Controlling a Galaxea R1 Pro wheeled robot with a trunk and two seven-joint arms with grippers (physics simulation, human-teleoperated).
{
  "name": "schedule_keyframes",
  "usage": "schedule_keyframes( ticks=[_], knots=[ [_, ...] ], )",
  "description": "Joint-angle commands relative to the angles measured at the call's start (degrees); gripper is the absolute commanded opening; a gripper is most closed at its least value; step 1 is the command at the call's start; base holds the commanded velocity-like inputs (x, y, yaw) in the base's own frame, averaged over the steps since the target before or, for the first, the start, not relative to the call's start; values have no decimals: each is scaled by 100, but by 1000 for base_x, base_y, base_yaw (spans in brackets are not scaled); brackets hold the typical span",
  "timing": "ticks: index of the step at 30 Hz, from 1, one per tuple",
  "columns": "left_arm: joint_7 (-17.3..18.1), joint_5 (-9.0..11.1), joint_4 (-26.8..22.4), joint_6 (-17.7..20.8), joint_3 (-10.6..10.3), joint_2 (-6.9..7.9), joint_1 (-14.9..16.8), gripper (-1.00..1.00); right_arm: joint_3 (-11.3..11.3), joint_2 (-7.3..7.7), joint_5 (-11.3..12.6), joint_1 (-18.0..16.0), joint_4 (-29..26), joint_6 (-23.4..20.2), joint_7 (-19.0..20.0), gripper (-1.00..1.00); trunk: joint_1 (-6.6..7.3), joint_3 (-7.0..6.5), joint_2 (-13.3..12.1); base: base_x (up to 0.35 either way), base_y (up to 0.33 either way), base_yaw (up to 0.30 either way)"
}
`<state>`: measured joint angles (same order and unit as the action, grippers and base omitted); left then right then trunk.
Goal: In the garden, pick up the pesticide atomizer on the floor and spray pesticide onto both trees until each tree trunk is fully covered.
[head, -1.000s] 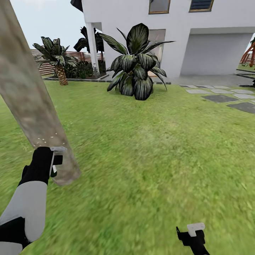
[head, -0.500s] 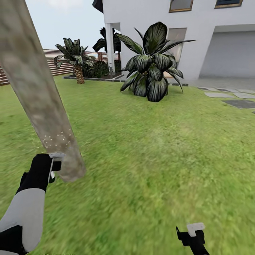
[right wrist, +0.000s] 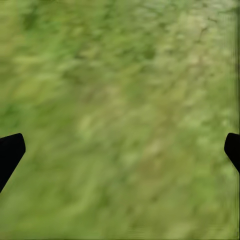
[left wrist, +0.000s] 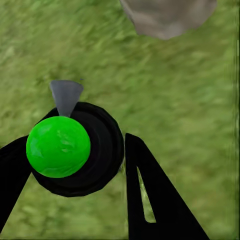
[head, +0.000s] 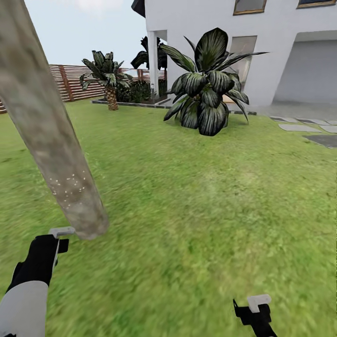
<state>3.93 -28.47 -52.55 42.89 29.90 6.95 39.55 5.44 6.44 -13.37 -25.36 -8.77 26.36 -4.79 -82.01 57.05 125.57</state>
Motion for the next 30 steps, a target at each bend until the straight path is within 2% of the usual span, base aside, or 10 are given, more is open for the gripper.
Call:
schedule_keyframes(
  ticks=[1, 7, 21, 30],
  knots=[
    [37, -46, 11, -18, 13, -10, 2, -100, 45, -2, -61, -4, 7, 18, -12, 100, 0, 5, 2, 142, -280, 0],
    [31, -36, 40, -267, 29, -35, 0, -100, 45, -3, -61, -4, 7, 18, -11, 100, 0, 5, 2, 179, -285, 25],
    [21, -45, 42, -290, 16, -71, 0, -100, 45, -3, -61, -4, 7, 18, -13, 100, 0, 5, 2, 216, -276, 259],
    [20, -59, 42, -290, 16, -71, 0, -100, 45, -4, -61, -4, 7, 18, -10, 100, 0, 5, 2, 231, -268, 19]
  ],
)
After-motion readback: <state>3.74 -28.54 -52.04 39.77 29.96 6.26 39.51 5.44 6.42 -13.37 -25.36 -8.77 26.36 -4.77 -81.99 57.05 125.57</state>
